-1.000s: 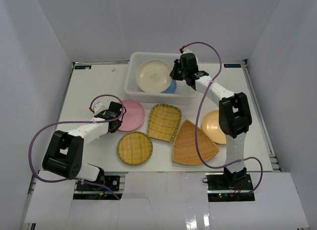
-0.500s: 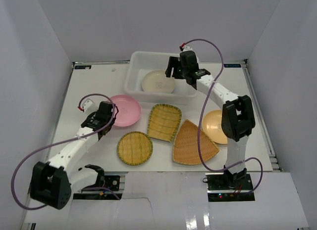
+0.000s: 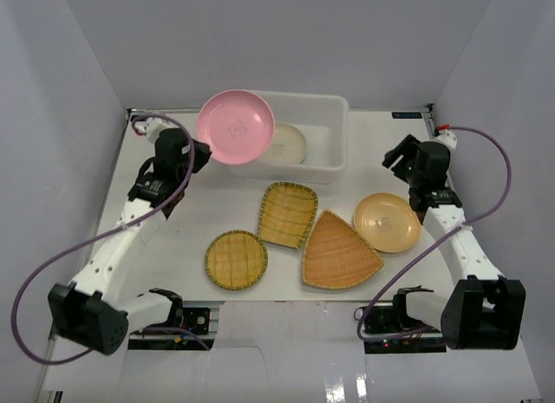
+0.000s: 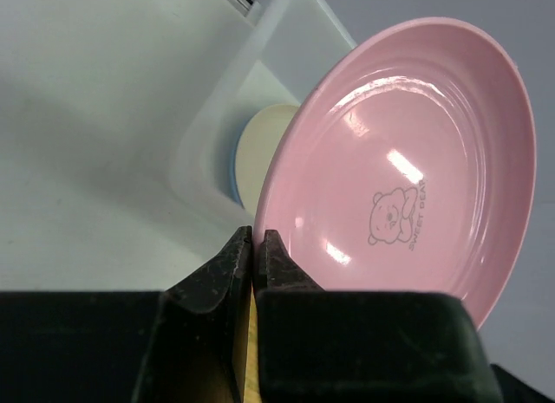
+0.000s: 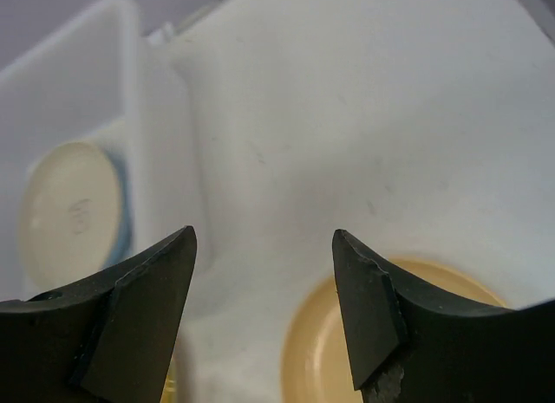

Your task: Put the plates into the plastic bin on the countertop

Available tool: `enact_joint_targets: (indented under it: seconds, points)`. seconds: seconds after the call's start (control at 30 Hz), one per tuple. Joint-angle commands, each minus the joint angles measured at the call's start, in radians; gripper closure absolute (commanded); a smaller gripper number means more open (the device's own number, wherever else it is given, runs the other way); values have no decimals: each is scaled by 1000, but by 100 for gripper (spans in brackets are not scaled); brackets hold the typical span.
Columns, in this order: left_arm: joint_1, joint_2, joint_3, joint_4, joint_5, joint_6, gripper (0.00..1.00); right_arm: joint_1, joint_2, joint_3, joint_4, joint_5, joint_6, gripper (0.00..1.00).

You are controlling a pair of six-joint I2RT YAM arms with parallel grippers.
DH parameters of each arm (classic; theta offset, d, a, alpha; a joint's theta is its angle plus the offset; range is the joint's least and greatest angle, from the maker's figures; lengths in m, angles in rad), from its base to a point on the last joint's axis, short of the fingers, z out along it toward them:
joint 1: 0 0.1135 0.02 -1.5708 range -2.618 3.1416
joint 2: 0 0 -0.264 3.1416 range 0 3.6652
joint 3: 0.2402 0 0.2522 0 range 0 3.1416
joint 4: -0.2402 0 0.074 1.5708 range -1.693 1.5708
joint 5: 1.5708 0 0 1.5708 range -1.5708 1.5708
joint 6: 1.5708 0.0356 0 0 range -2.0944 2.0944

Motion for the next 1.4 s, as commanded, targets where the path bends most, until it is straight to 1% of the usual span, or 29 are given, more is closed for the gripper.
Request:
enact_joint_targets:
  seconds: [0.0,0.03,0.07,0.13,0.17,0.27,0.4,0.43,0.47,0.5,0.6,0.63,0.73,0.83,0.87,0.93,0.97,1.0,1.03,1.07,1.1,1.13,1.17,1.2,1.23,1.27,1.3,1.33,1.37]
  points:
    - [-4,165,111,148,117,36,100,-72,-150,-155,5,60,49,30]
    - [-6,211,142,154,125,39,100,-84,-184,-191,5,101,38,29]
    - [-6,308,177,159,129,46,100,-90,-214,-250,-36,133,38,27]
    - [-13,408,280,148,142,67,100,-119,-281,-300,-69,207,43,21]
    - [-13,495,311,143,154,75,100,-134,-297,-338,-104,211,46,19]
    - [-21,628,400,133,168,95,100,-178,-352,-404,-164,201,67,16]
    - [-26,746,474,125,198,110,100,-217,-421,-471,-198,228,64,15]
    - [-26,768,490,122,218,118,100,-227,-424,-482,-201,241,60,16]
    - [-27,789,527,110,229,128,100,-233,-423,-491,-207,253,54,13]
    - [-29,824,543,107,243,135,98,-248,-407,-504,-213,257,47,13]
    - [-27,855,593,105,295,155,65,-283,-375,-516,-222,235,50,13]
    - [-27,867,609,105,310,164,41,-290,-370,-524,-221,225,50,13]
    - [-29,854,676,105,385,179,10,-308,-349,-539,-221,192,54,14]
    - [-27,839,806,88,493,202,3,-316,-320,-561,-209,162,70,18]
    - [-29,826,857,88,545,219,3,-320,-300,-564,-201,141,73,20]
    - [-29,761,869,90,579,230,2,-325,-278,-577,-167,124,89,27]
    - [-30,728,860,88,585,234,2,-332,-254,-582,-155,101,95,31]
    - [-30,693,800,90,597,228,2,-336,-242,-585,-141,90,101,40]
    - [-32,652,752,100,606,222,2,-339,-229,-588,-126,86,116,45]
    - [-36,557,688,117,622,222,3,-342,-210,-596,-92,86,122,51]
    - [-40,505,537,135,639,207,4,-345,-199,-597,-75,87,132,63]
    - [-43,451,456,172,654,199,4,-346,-191,-599,-60,90,138,70]
    - [-47,350,382,183,672,201,5,-349,-179,-590,-54,112,155,80]
    - [-50,302,254,174,686,228,7,-352,-177,-582,-55,121,161,92]
    - [-52,258,194,157,692,243,7,-354,-180,-571,-55,135,165,92]
    - [-55,169,138,139,692,260,9,-357,-206,-552,-57,162,175,92]
    - [-56,126,83,113,686,277,9,-359,-224,-539,-57,181,179,92]
    - [-55,89,-13,56,665,291,10,-359,-244,-522,-57,199,185,92]
    - [-56,55,-54,27,650,323,11,-362,-284,-506,-57,222,193,92]
